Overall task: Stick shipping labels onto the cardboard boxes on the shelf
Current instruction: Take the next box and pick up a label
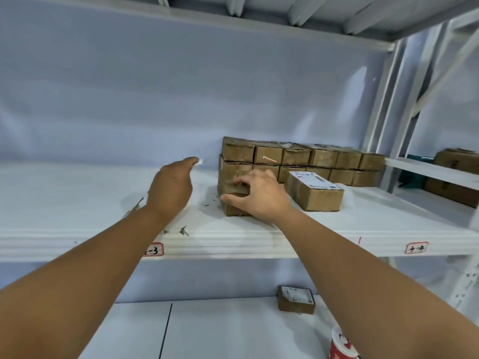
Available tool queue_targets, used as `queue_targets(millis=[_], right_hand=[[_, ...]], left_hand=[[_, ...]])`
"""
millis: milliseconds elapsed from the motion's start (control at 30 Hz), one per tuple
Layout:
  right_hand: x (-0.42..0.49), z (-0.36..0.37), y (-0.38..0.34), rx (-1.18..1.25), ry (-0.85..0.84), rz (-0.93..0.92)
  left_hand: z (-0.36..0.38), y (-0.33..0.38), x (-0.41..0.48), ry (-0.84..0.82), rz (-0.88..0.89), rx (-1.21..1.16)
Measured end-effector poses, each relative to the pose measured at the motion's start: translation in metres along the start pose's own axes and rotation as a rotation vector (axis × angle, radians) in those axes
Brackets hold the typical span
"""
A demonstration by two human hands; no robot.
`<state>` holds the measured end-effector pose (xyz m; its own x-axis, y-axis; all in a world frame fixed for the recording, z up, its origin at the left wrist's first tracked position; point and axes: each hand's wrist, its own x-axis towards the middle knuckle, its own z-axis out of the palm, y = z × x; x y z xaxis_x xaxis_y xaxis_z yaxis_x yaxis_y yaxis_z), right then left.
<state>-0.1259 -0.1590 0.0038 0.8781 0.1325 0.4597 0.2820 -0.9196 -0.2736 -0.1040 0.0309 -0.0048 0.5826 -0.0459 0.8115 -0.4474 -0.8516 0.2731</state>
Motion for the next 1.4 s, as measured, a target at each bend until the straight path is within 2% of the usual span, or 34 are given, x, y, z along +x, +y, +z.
queue_targets(millis=[67,167,233,267,367,433,567,633,800,933,1033,1200,1300,1400], right_hand=[[0.003,-0.004,0.002,0.112,0.005,0.019],[0.017,-0.011,0.004,0.611,0.184,0.207],[0.026,-0.014,0.009,0.929,0.233,0.318],[0.030,-0.014,0.012,1.024,0.220,0.341],[0.037,-0.010,0.019,1.112,0.154,0.300],[0.041,-0.006,0.021,1.188,0.169,0.295],[0.051,0.004,0.031,1.390,0.195,0.361],[0.053,0.006,0.036,1.496,0.176,0.361],[0.054,0.007,0.040,1.421,0.197,0.300],[0.052,0.013,0.038,1.302,0.177,0.295],[0.052,0.013,0.039,1.292,0.170,0.278],[0.049,0.010,0.040,1.271,0.254,0.266],[0.050,0.010,0.043,1.251,0.309,0.296],[0.051,0.011,0.044,1.257,0.336,0.295]], left_hand=[[0.006,0.022,0.004,0.022,0.075,-0.053],[0.018,0.048,0.010,0.038,0.129,-0.131],[0.028,0.055,0.017,0.019,0.209,-0.134],[0.032,0.055,0.020,0.016,0.270,-0.117],[0.047,0.043,0.027,-0.006,0.429,-0.014],[0.051,0.037,0.028,-0.052,0.368,-0.061],[0.059,0.029,0.031,-0.041,0.062,-0.354],[0.060,0.026,0.032,-0.062,-0.059,-0.396],[0.052,0.030,0.028,-0.120,-0.169,-0.452],[0.049,0.034,0.027,-0.114,-0.145,-0.465],[0.048,0.033,0.030,-0.155,-0.213,-0.604],[0.043,0.032,0.032,-0.377,-0.368,-0.974],[0.043,0.033,0.031,-0.512,-0.371,-0.985],[0.044,0.033,0.032,-0.540,-0.387,-0.977]])
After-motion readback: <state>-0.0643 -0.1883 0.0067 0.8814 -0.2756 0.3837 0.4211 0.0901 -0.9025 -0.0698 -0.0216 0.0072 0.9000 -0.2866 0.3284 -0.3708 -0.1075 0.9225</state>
